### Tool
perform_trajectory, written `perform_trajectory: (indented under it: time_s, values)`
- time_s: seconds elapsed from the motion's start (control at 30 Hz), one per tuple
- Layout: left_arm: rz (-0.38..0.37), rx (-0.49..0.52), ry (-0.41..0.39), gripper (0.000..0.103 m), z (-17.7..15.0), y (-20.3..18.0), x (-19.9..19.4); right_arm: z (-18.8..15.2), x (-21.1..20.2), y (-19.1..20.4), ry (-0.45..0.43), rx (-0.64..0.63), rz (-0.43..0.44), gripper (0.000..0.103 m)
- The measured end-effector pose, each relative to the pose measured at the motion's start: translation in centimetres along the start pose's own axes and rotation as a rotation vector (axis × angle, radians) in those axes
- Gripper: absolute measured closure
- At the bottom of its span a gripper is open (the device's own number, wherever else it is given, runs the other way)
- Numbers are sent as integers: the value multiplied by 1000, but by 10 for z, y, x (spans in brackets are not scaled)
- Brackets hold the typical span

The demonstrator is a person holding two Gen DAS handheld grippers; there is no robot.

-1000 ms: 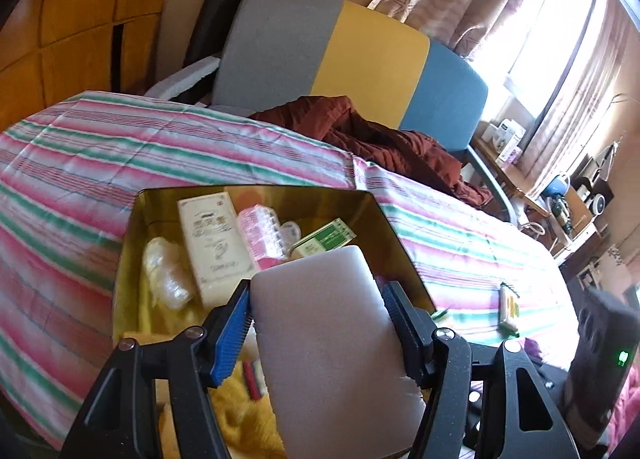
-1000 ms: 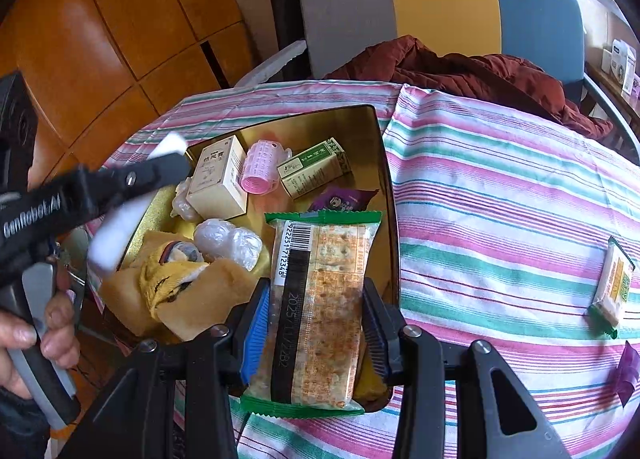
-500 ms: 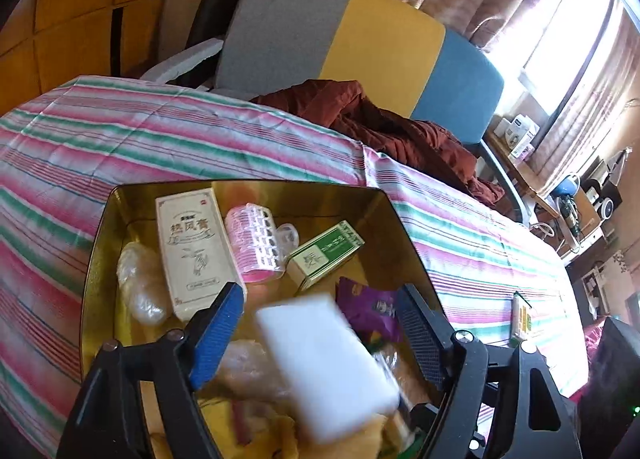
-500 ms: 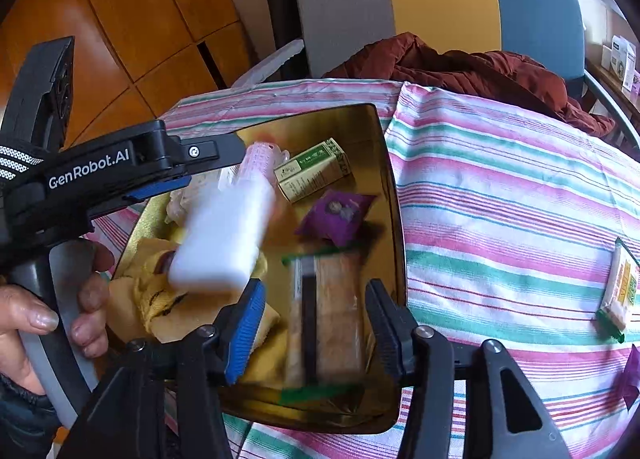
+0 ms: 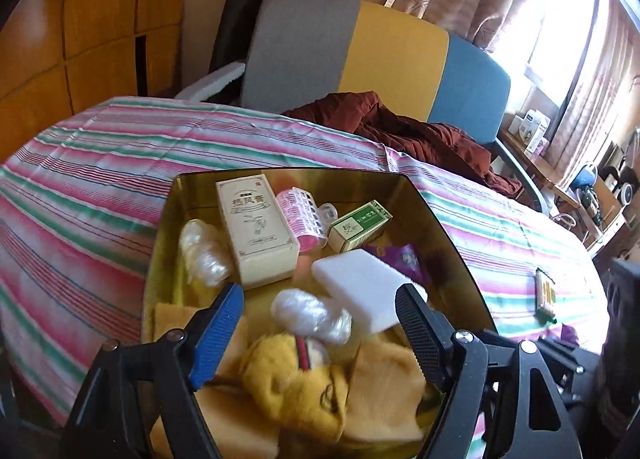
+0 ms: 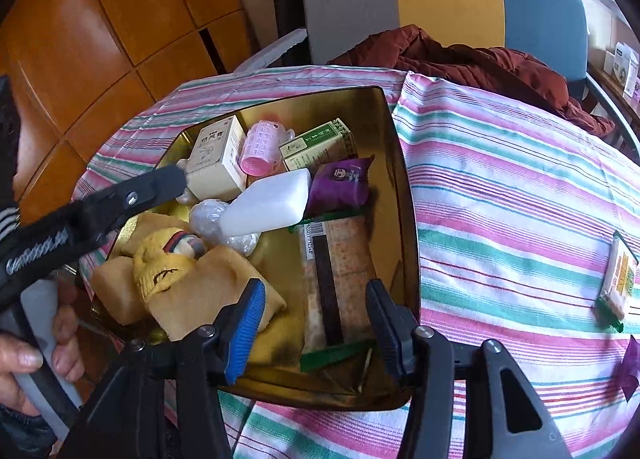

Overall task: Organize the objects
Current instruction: 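Withdraw both open tools from the tray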

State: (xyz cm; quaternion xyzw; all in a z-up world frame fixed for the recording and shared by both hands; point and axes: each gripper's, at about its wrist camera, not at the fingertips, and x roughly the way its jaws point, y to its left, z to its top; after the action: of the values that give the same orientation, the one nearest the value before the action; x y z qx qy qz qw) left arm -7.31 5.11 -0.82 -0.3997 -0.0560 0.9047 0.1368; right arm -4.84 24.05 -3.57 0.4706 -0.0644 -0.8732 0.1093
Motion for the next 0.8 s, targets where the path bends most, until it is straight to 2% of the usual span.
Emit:
perform_trajectory:
  time_s: [0.53,0.8]
  values:
    - [92,49,-52,24,-31,1,-37,-7,-20,12,-39,-28,-46,46]
    - [85,56,-58,24,-36,-2,-45,-10,-29,16,-59,-48,-78,36]
